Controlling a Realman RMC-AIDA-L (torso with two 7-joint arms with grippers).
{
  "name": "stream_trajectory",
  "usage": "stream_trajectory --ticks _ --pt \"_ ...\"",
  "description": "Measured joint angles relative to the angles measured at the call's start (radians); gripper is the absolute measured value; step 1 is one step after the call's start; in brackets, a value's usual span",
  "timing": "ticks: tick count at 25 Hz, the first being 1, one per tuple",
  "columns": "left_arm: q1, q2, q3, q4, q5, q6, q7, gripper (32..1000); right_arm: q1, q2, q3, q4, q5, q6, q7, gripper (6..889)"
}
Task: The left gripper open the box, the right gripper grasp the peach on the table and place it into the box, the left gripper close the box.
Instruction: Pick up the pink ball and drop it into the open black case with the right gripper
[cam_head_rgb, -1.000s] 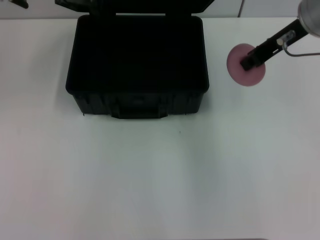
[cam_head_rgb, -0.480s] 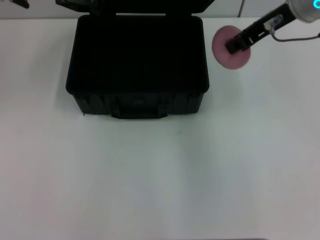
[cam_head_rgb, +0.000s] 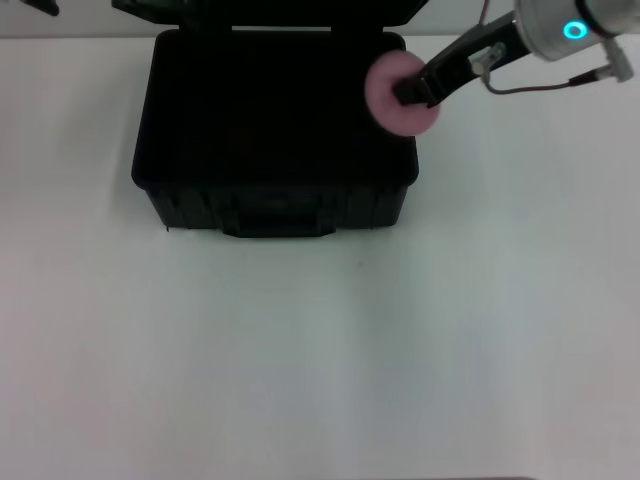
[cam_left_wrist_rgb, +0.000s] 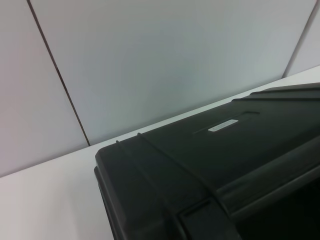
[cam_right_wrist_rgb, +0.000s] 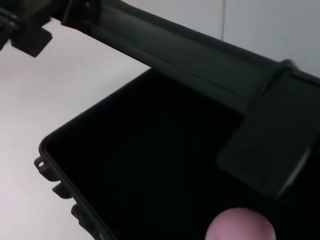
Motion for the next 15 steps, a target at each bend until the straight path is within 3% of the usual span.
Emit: stream_trajectory --ticks 5,11,15 --pt "-0.001 0.0000 0.000 0.000 0.000 0.000 0.000 399 0.003 0.004 -0.021 0.072 0.060 0.090 -0.060 45" --pt "0.000 0.0000 0.000 0.000 -0.001 0.000 0.000 401 0.003 0.006 -0.125 0.114 0.120 0.206 -0.076 44" --pt "-0.002 0.0000 0.000 0.000 -0.001 0.000 0.000 403 0.003 0.010 -0.165 0.130 0.125 0.259 -0.076 44"
